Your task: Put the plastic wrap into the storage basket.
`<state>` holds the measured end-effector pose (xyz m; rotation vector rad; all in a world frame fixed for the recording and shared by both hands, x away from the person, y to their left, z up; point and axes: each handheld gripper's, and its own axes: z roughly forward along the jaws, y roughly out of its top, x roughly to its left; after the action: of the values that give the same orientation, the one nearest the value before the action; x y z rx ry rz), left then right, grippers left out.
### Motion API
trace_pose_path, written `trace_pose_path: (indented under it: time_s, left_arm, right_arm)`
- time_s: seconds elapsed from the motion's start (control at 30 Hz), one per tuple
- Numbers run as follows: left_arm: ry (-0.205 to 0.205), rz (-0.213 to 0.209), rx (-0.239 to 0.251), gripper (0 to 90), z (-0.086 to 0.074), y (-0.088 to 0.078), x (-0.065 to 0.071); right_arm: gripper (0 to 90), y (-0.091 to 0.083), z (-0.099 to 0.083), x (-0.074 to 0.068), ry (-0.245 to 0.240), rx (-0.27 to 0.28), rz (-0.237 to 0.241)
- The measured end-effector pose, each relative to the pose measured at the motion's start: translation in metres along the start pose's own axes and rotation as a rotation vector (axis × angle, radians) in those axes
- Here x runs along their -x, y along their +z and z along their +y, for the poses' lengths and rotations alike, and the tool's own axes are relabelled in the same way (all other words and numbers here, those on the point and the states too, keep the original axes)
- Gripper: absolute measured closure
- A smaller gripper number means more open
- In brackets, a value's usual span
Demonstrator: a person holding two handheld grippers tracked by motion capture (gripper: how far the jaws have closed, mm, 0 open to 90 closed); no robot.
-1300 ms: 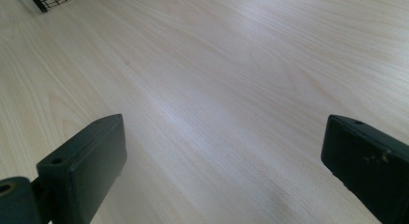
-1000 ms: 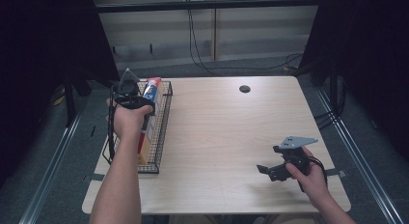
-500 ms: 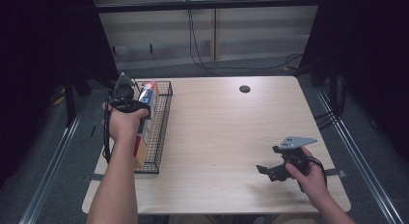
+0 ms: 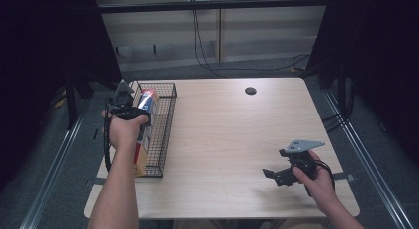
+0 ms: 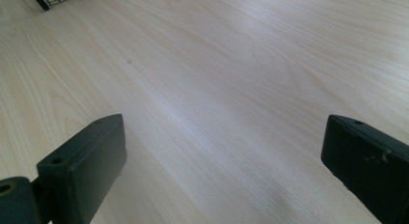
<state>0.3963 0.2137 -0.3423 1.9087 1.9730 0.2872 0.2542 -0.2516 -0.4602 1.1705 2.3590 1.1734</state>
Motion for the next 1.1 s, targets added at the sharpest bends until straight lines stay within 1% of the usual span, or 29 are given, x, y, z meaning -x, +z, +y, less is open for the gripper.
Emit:
trace_pose_path:
  time_s: [0.1, 0.3, 0.33, 0.37, 0.4, 0.43, 0.47, 0.5, 0.53, 0.6, 0.67, 0.7, 0.73, 0.77, 0.8, 0.83, 0.87, 0.93, 0.97, 1.0, 1.03, 1.07, 1.1]
  left_arm:
    - [0.012, 0.004, -0.007, 43.7, -0.001, 0.002, -0.003]
    - [-0.003, 0.001, -0.008, 43.7, -0.003, 0.009, -0.005]
    - [0.004, 0.003, -0.008, 43.7, -0.003, 0.01, -0.006]
    - [-0.003, 0.003, -0.01, 43.7, -0.003, 0.011, -0.006]
    - [0.009, 0.007, -0.018, 43.7, -0.003, 0.011, -0.007]
    - [-0.002, 0.001, -0.012, 43.7, -0.003, 0.012, -0.007]
    - [-0.006, 0.006, -0.01, 43.7, -0.003, 0.013, -0.008]
    - [0.001, 0.004, -0.012, 43.7, -0.003, 0.014, -0.009]
    - [-0.009, 0.002, -0.013, 43.7, -0.003, 0.014, -0.009]
    - [-0.002, 0.006, -0.016, 43.7, -0.003, 0.016, -0.011]
    - [-0.01, 0.008, -0.017, 43.7, -0.003, 0.019, -0.013]
    - [-0.003, 0.01, -0.02, 43.7, -0.003, 0.02, -0.014]
    - [-0.013, 0.008, -0.022, 43.7, -0.003, 0.021, -0.014]
    - [-0.006, 0.008, -0.022, 43.7, -0.003, 0.022, -0.016]
    - [-0.016, 0.009, -0.022, 43.7, -0.004, 0.023, -0.016]
    - [-0.003, 0.014, -0.026, 43.7, -0.004, 0.024, -0.017]
    - [-0.013, 0.009, -0.023, 43.7, -0.004, 0.025, -0.017]
    - [-0.005, 0.012, -0.024, 43.7, -0.003, 0.026, -0.017]
    - [-0.014, 0.008, -0.024, 43.7, -0.003, 0.027, -0.017]
    - [-0.003, 0.007, -0.031, 43.7, -0.003, 0.028, -0.017]
    - [-0.006, 0.012, -0.028, 43.7, -0.002, 0.029, -0.017]
    - [-0.008, 0.005, -0.03, 43.7, -0.001, 0.03, -0.016]
    - [-0.004, 0.007, -0.028, 43.7, -0.001, 0.031, -0.016]
  right_arm:
    - [1.8, 0.001, 0.0, 0.0, -0.003, -0.002, 0.001]
    - [1.8, 0.001, 0.0, -0.001, -0.003, -0.001, 0.005]
    - [1.8, 0.001, 0.0, -0.001, -0.003, -0.001, 0.002]
    - [1.8, 0.001, 0.0, -0.001, -0.004, -0.001, 0.003]
    - [1.8, 0.001, -0.001, -0.001, -0.004, 0.001, 0.007]
    - [1.8, 0.001, -0.001, -0.001, -0.005, 0.0, 0.004]
    - [1.8, 0.001, 0.0, -0.001, -0.003, 0.0, 0.006]
    - [1.8, 0.001, 0.0, -0.001, -0.004, -0.002, 0.004]
    - [1.8, 0.001, 0.0, -0.001, -0.004, -0.003, 0.005]
    - [1.8, 0.001, -0.001, 0.0, -0.001, -0.004, 0.004]
    - [1.8, 0.001, -0.001, 0.0, -0.003, -0.005, 0.006]
    - [1.8, 0.001, -0.001, 0.0, -0.002, -0.004, 0.006]
    - [1.8, 0.001, -0.001, 0.0, -0.002, -0.005, 0.007]
    - [1.8, 0.001, -0.001, 0.0, -0.005, -0.004, 0.006]
    - [1.8, 0.002, -0.001, 0.0, -0.004, -0.003, 0.006]
    - [1.8, 0.002, -0.001, 0.0, -0.004, -0.004, 0.006]
    - [1.8, 0.002, -0.001, 0.0, -0.004, -0.006, 0.005]
    - [1.8, 0.002, -0.001, 0.0, -0.003, -0.008, 0.003]
    - [1.8, 0.002, -0.001, 0.0, -0.003, -0.008, 0.003]
    - [1.8, 0.002, -0.001, -0.001, -0.002, -0.009, 0.004]
    - [1.8, 0.002, -0.001, -0.001, -0.003, -0.01, 0.004]
    - [1.8, 0.002, -0.002, 0.0, -0.005, -0.012, 0.003]
    - [1.8, 0.002, -0.002, 0.0, -0.004, -0.013, 0.003]
